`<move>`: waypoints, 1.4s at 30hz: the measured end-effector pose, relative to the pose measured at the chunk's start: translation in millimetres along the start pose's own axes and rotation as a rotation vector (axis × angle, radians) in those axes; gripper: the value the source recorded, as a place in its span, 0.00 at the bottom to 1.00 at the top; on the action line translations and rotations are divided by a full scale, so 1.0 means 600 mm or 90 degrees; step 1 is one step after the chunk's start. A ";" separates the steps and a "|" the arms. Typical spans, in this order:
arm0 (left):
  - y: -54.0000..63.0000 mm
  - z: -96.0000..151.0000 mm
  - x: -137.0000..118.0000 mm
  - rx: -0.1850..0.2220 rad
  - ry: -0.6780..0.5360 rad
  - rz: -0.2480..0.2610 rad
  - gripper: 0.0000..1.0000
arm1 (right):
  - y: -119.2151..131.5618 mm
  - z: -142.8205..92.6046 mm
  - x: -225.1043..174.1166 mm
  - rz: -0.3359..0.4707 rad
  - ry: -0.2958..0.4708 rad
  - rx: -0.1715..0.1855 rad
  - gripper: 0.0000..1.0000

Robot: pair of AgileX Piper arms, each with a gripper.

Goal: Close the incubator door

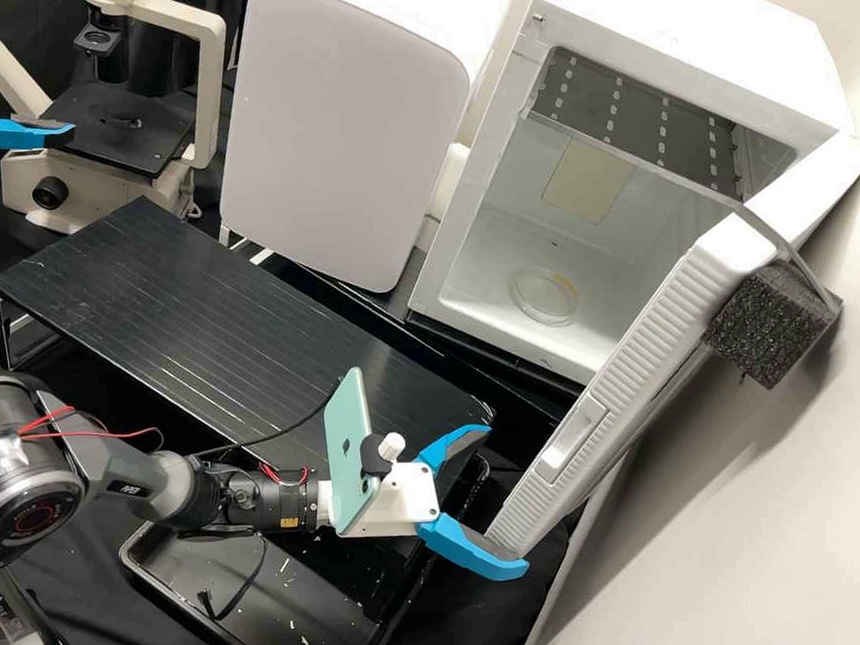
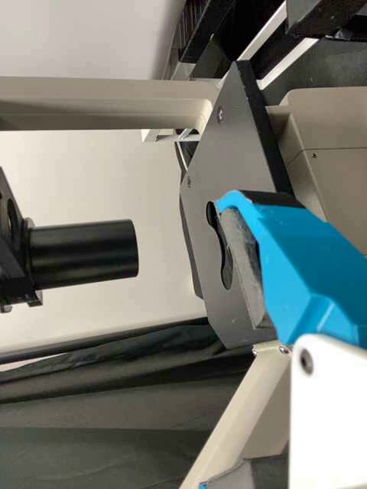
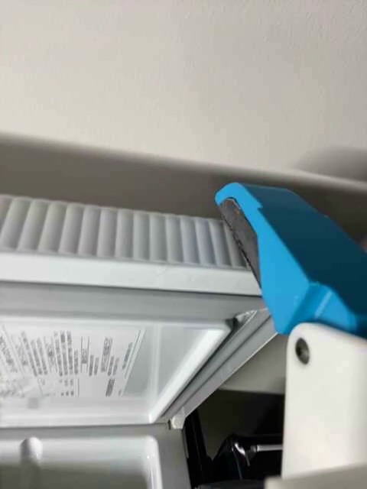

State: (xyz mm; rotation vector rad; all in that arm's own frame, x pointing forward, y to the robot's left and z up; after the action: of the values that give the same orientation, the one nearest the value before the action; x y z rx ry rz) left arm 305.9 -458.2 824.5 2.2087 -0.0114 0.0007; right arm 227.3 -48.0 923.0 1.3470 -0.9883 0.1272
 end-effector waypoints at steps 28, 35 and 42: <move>0.000 0.000 0.000 0.000 0.000 0.000 1.00 | 0.010 -0.068 -0.105 -0.141 0.211 0.228 1.00; 0.000 0.000 0.000 0.000 0.000 0.000 1.00 | -0.009 -0.131 -0.166 -0.276 0.435 0.212 1.00; 0.000 0.000 0.000 0.000 0.000 0.000 1.00 | -0.014 -0.143 -0.182 -0.295 0.469 0.216 1.00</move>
State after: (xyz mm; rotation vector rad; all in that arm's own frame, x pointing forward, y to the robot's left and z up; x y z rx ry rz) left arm 305.9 -458.2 824.5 2.2087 -0.0114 0.0007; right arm 210.4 71.7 853.8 1.6261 -0.0251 0.4171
